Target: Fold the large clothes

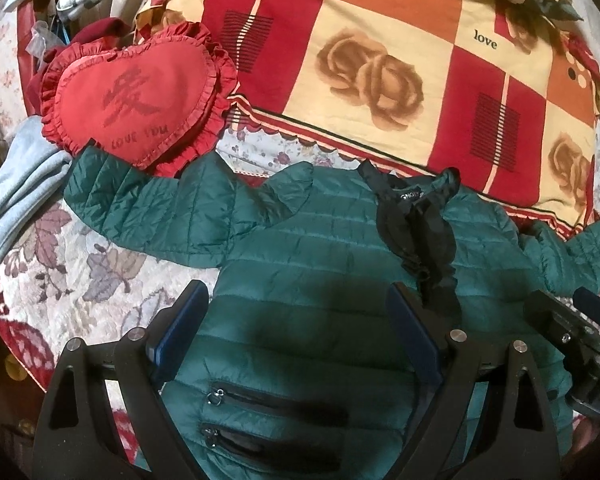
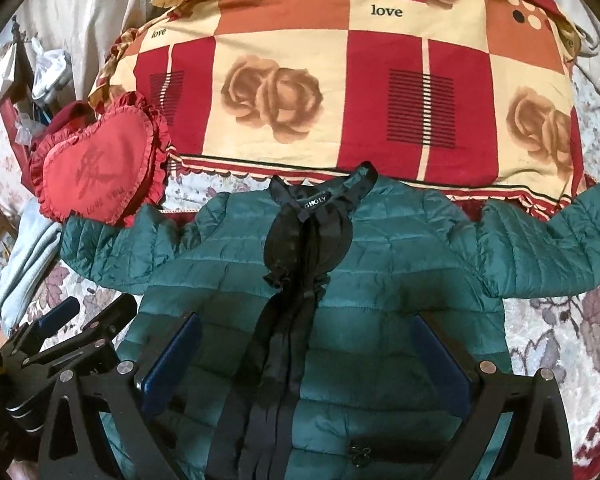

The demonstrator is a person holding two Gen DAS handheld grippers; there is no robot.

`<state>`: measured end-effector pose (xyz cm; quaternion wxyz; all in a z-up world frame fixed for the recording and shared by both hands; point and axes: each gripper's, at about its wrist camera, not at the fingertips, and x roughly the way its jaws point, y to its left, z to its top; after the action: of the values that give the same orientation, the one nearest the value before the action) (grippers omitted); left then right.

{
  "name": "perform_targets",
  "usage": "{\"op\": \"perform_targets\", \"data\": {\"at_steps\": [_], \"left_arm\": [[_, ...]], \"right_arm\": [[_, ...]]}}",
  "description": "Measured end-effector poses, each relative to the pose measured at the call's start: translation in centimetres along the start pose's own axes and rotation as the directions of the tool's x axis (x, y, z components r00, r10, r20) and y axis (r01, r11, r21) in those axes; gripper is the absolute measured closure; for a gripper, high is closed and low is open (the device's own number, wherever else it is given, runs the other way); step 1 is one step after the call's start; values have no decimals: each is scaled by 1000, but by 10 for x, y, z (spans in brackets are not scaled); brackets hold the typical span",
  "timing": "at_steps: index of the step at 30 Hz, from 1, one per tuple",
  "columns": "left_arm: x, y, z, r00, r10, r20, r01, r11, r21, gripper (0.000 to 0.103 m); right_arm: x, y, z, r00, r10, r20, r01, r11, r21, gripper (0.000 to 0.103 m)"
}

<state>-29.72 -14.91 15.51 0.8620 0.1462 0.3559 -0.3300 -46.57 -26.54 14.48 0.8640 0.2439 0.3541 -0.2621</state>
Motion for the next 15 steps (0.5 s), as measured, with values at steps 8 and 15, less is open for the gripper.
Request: {"op": "perform_targets", "data": {"at_steps": [8,15], "left_arm": [[4,-1,-4,1000,10,-1,-10,1000,6,13],[8,-3,-7,1000,12,-14,-11,1000,10,13]], "right_arm": [[10,4,0,998,-54,-23,55,998,15,0],[8,1,-6,1000,30,11,-30,999,21,0]]}}
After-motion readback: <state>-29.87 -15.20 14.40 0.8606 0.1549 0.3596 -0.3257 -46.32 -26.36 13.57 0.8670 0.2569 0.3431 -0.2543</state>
